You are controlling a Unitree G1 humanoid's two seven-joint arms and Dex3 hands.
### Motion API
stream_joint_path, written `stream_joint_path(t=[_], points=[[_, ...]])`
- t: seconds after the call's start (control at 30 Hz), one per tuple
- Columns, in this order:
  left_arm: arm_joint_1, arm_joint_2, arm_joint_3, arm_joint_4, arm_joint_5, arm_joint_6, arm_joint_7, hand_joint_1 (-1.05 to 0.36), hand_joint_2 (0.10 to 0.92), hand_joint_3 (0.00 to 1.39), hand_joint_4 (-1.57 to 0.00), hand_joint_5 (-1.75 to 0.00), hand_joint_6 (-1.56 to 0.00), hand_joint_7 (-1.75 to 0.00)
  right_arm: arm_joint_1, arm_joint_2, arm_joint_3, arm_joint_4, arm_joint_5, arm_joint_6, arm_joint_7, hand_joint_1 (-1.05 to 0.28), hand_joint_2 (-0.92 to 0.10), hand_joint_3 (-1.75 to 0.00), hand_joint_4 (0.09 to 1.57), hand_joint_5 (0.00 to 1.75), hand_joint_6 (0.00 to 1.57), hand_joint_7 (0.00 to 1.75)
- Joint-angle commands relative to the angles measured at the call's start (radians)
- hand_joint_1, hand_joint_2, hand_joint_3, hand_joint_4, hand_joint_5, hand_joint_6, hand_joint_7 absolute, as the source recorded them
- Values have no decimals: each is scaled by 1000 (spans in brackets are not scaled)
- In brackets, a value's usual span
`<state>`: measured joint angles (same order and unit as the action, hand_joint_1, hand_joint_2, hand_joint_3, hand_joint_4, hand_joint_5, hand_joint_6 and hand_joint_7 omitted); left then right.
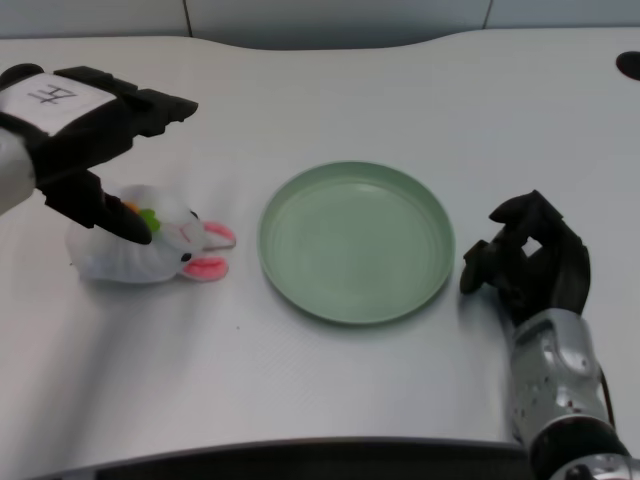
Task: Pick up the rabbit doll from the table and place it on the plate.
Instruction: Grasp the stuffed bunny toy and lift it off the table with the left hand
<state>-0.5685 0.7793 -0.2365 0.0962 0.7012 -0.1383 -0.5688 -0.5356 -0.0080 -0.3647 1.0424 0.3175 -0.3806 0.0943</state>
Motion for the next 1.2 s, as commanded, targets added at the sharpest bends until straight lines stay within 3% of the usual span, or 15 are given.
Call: stream_joint_path(t=[0.03,0.13,0.37,0.47,0.53,0.83,0.93,1.2], points=[[-52,3,-54,50,40,-2,-48,-1044,894,5,1,1,-8,-3,7,4,-3,-11,4,9,3,-1048,-574,-1340,1572,1472,1151,1746],[-90,-12,-81,91,35,27,-119,-1044,879,0,1,1,-26,-13,7,1,-2,-10,2,5,7,-1048,-570,-1319,1572,1463,1159,1746],[-175,-76,-141,252,51,97,-175,-1048,829,0,-3,-1,-91,-41,14,0,-7,-30,14,24,16,-1048,-581,-1323,1572,1478,1151,1746],[-198,-104,-169,338,72,95,-131,-1048,812,0,-15,-8,-99,-40,18,-5,-7,-22,10,14,28,-1048,-581,-1317,1572,1466,1142,1746],[-211,-120,-189,398,88,83,-90,-1048,813,2,-15,-8,-95,-34,20,-7,-4,-25,4,11,25,-1048,-581,-1316,1572,1472,1147,1746],[-275,-184,-264,671,132,22,85,-1040,828,6,1,1,-64,-15,24,-6,-8,-39,11,23,25,-1048,-561,-1318,1572,1470,1167,1746],[-300,-212,-297,771,152,11,133,-1029,825,4,1,1,-68,-15,28,-5,-11,-40,18,18,41,-1048,-557,-1313,1572,1469,1160,1746],[-331,-256,-378,940,198,-10,244,-1002,810,4,1,1,-67,-12,40,1,-7,-67,9,22,27,-1048,-572,-1317,1572,1480,1166,1746]])
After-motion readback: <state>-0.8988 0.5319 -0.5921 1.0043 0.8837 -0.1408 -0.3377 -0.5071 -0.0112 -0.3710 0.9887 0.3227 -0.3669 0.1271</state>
